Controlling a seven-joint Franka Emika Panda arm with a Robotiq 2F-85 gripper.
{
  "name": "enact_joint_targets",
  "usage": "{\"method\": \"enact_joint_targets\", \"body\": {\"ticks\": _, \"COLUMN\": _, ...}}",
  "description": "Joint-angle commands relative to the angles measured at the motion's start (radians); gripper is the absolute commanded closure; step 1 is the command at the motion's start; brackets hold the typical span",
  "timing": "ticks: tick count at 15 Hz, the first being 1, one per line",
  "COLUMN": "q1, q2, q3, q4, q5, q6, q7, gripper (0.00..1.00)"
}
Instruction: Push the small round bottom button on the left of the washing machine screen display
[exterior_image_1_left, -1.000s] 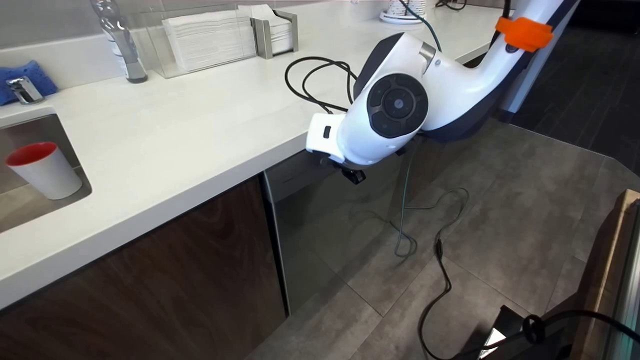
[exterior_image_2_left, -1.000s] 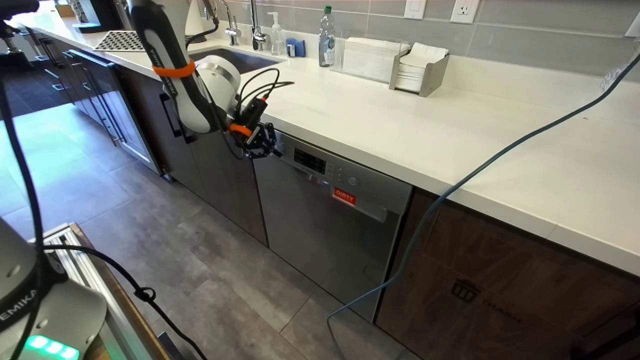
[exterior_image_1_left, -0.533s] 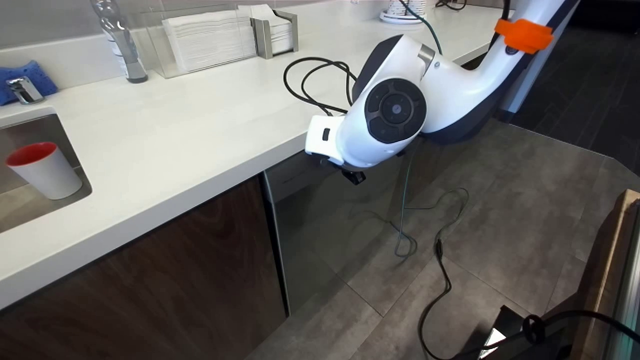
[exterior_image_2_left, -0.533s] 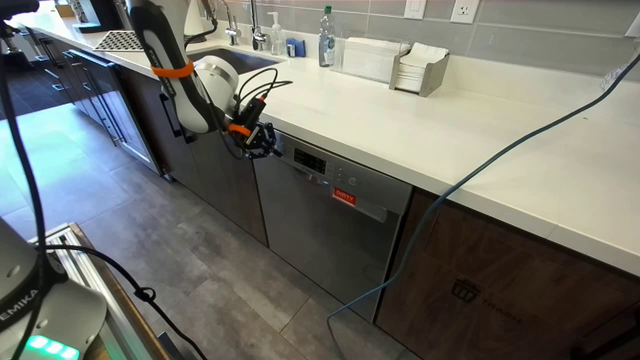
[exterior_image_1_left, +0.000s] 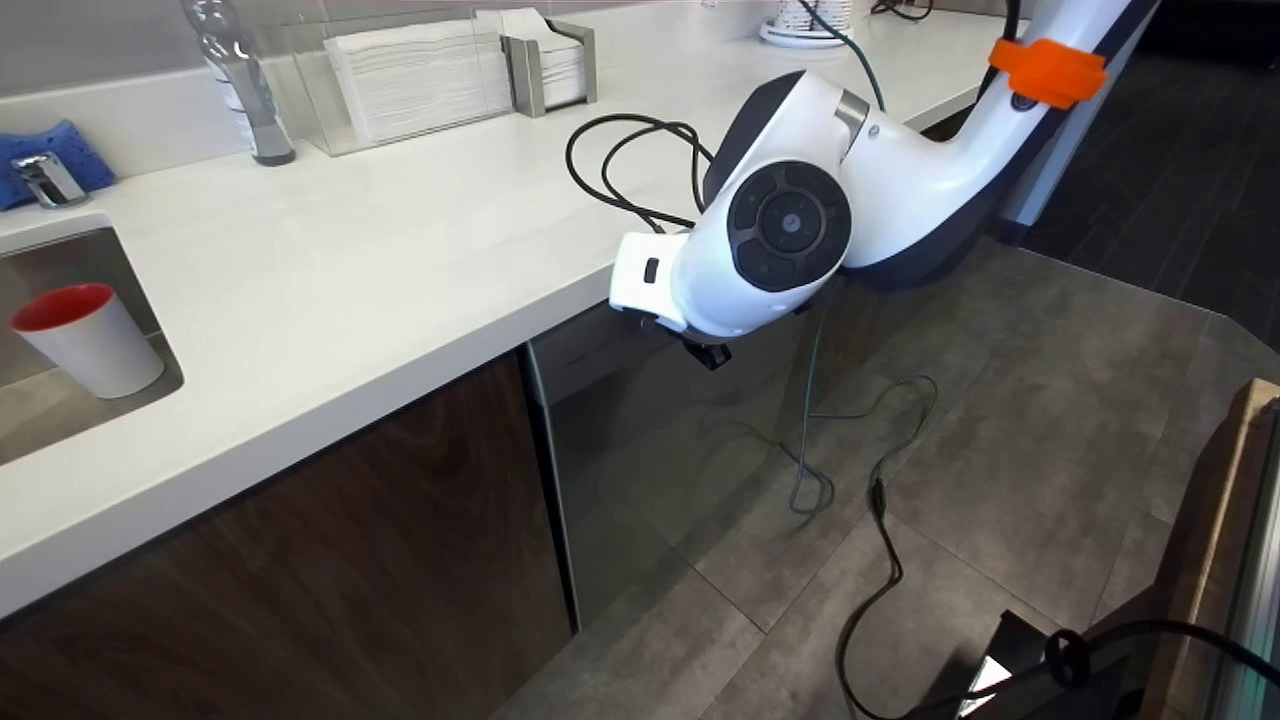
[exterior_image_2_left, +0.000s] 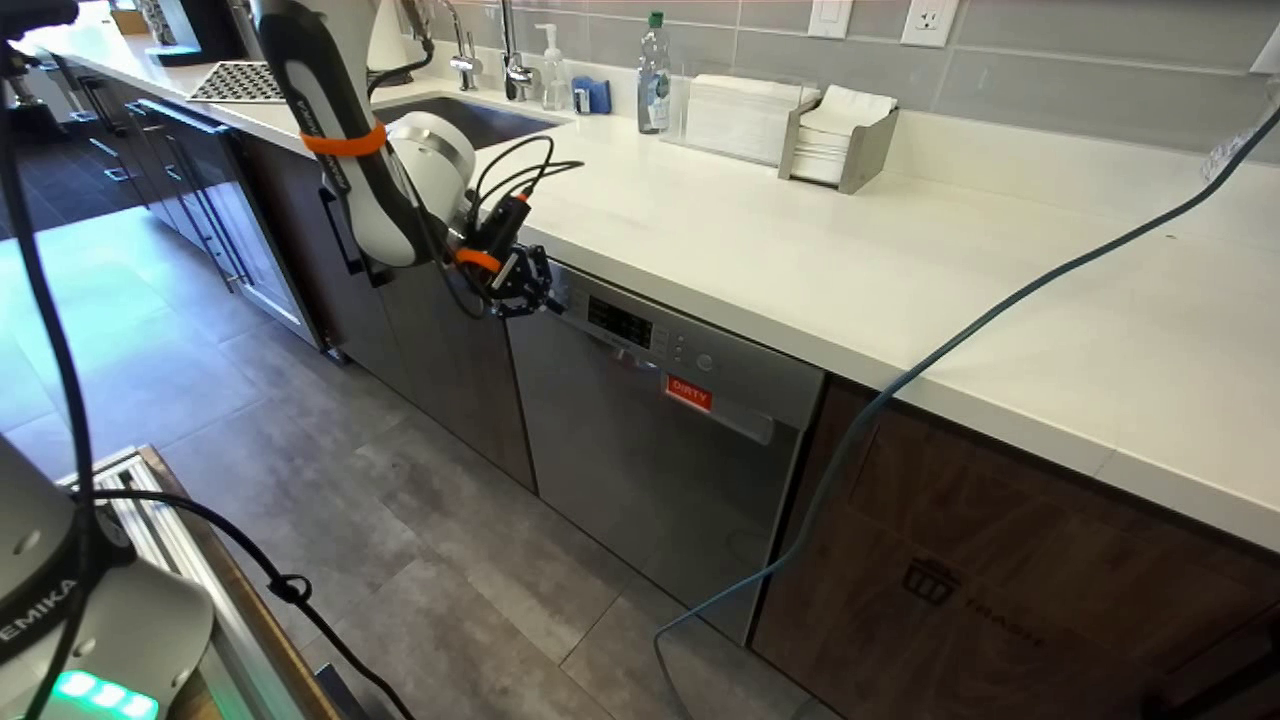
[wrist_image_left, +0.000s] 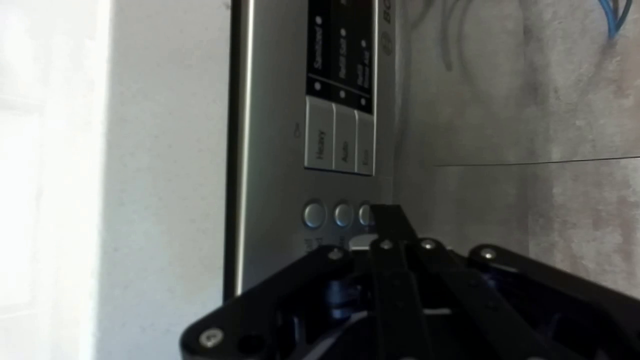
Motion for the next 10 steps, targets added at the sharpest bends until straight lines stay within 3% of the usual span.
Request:
{"method": "enact_joint_targets", "body": {"ticks": 1, "q1": -0.009, "q2": 0.006, "q3": 0.007, "q4": 0.027, "q5": -0.046, "q6": -0.027, "q7": 0.020, "gripper": 1.00}}
{"method": "enact_joint_targets", "body": {"ticks": 10, "q1": -0.005, "q2": 0.005, "q3": 0.009, "q4": 0.026, "q5": -0.043, "q6": -0.031, "q7": 0.017, "gripper": 1.00}}
